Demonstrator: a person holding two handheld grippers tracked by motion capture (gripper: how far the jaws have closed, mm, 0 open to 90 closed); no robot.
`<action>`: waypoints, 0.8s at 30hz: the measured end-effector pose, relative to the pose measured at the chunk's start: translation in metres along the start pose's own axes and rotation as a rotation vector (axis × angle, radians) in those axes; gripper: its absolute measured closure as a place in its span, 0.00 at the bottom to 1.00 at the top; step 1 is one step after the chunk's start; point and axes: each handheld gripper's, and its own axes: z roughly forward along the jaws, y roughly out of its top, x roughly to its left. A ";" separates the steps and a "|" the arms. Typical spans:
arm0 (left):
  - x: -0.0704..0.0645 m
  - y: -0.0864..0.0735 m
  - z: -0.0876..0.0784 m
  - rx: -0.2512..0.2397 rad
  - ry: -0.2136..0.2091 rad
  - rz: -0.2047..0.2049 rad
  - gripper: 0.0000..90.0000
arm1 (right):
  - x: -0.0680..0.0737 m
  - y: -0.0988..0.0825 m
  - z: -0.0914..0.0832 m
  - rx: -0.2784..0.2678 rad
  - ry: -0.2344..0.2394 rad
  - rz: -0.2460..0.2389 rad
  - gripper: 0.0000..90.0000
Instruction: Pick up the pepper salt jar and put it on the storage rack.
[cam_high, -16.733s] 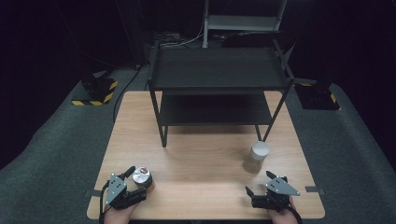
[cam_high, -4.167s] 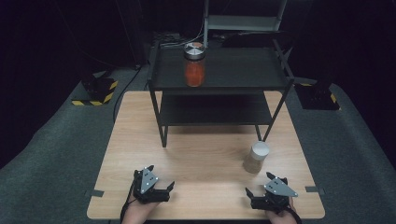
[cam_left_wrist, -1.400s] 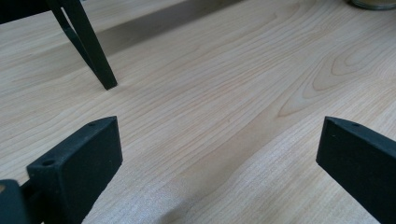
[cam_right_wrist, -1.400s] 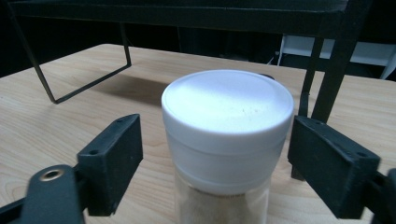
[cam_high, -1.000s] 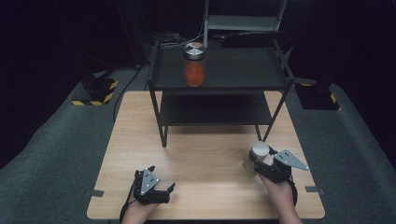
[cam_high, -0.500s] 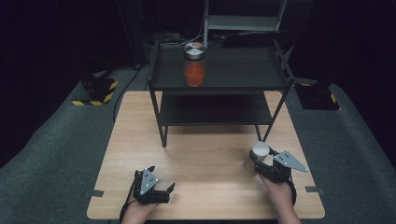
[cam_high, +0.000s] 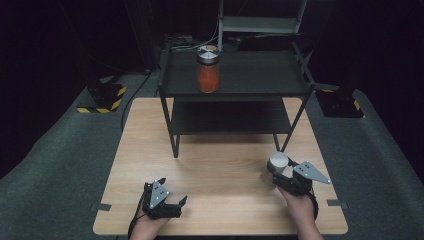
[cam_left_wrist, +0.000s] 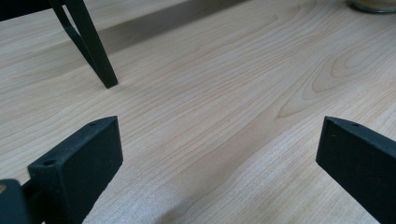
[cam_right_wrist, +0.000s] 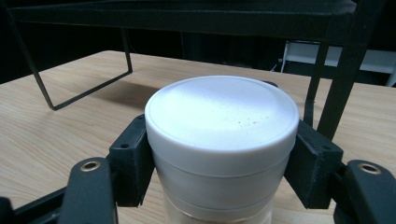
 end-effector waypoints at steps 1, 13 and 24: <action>0.000 0.000 0.000 0.000 0.000 0.001 0.01 | 0.001 0.001 -0.001 -0.005 0.002 -0.004 0.37; 0.005 0.002 0.001 0.010 -0.025 -0.008 0.01 | 0.009 0.019 -0.020 -0.054 0.038 -0.017 0.37; 0.001 0.000 0.000 0.004 -0.011 -0.001 0.01 | 0.011 0.038 -0.032 -0.076 0.046 -0.021 0.37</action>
